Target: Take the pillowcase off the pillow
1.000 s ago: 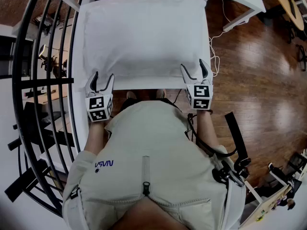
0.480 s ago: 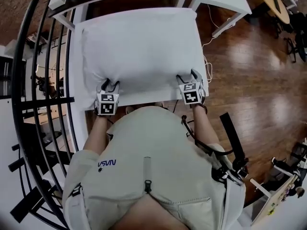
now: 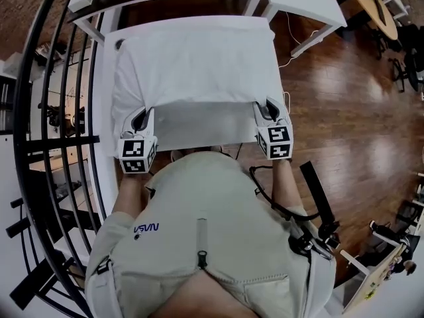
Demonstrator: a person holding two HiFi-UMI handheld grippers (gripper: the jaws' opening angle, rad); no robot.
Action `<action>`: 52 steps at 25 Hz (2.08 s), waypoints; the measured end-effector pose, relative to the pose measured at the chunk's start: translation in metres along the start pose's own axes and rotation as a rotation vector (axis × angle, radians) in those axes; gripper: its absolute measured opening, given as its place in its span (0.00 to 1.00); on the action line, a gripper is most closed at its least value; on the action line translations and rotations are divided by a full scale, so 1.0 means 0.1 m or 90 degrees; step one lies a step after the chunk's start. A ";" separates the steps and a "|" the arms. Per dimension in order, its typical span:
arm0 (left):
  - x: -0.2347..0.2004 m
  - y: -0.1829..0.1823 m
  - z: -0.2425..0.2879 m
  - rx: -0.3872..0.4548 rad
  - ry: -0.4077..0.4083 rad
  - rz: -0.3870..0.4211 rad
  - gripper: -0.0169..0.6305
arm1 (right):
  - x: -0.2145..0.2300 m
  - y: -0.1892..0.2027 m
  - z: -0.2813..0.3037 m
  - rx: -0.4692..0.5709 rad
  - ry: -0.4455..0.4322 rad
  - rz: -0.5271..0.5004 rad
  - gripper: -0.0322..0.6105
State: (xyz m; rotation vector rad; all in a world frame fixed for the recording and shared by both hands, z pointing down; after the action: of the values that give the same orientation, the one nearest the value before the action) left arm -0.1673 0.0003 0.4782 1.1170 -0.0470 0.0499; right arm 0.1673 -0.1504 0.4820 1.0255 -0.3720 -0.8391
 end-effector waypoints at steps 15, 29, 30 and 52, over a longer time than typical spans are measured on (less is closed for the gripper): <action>0.00 -1.31 -0.49 0.000 0.076 -0.003 0.05 | 0.51 -1.21 -0.68 -0.036 -0.118 0.035 0.22; -0.31 -1.63 0.02 0.041 0.045 -0.193 0.05 | -0.12 -1.34 -0.79 0.045 -0.050 -0.219 0.58; -0.33 -1.64 0.04 0.042 0.046 -0.196 0.05 | -0.25 -1.26 -0.71 0.020 -0.067 -0.247 0.58; 0.35 -0.82 -0.65 0.027 0.095 0.056 0.38 | -0.29 -1.30 0.03 -0.032 0.032 -0.294 0.20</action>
State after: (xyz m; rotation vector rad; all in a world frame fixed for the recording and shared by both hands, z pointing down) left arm -0.1260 0.0237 0.3782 1.1499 0.0386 0.2126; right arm 0.0902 -0.1624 0.3740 1.1014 -0.0672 -1.2264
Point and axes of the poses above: the fingertips, and each gripper's own axes: z forward along the fingers, x to its right, y out of its underside, the point moved 6 cm from there along -z, backward along the fingers, and after that the axes turned 3 degrees about -y, right-handed, at the moved point
